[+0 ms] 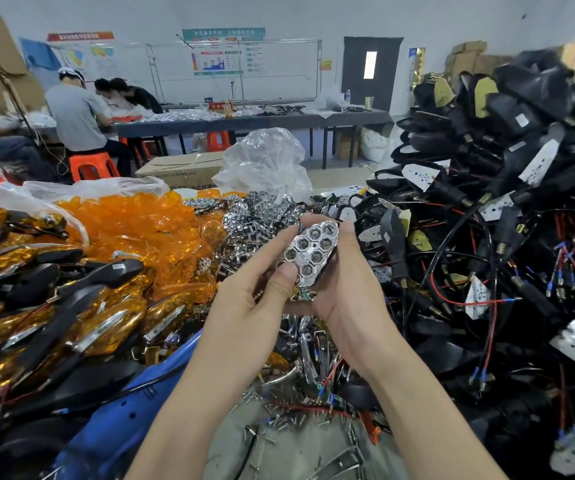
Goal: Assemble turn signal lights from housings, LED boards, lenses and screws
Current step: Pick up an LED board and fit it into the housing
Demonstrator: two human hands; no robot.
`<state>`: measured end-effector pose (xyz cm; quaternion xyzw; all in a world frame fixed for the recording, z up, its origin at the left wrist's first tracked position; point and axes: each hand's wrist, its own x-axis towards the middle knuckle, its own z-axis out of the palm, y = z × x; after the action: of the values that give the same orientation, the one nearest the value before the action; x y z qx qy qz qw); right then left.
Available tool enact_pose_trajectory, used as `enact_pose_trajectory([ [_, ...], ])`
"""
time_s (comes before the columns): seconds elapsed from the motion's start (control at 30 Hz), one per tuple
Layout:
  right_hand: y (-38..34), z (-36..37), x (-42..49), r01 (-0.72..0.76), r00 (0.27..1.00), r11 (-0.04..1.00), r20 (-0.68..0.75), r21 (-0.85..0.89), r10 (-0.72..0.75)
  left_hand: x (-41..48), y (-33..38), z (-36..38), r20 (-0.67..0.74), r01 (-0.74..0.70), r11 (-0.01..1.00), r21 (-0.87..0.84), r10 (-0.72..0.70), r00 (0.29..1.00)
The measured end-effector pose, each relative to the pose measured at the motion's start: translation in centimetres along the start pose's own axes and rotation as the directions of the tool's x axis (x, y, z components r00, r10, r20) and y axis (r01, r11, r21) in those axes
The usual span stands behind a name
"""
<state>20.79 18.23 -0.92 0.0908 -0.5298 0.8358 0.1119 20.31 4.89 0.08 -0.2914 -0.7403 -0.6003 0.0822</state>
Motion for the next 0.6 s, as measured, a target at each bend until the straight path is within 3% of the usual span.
enact_pose_trajectory([
  [0.33, -0.04, -0.02, 0.13, -0.041, 0.998, 0.999, -0.039, 0.033, 0.042, 0.09, -0.12, -0.32, 0.014, -0.006, 1.000, 0.014, 0.006, 1.000],
  [0.6, -0.12, -0.16, 0.08, -0.053, 0.999, 0.998, -0.012, 0.021, 0.053, -0.02, -0.01, -0.49, 0.022, 0.007, 0.992, -0.129, -0.004, 1.000],
])
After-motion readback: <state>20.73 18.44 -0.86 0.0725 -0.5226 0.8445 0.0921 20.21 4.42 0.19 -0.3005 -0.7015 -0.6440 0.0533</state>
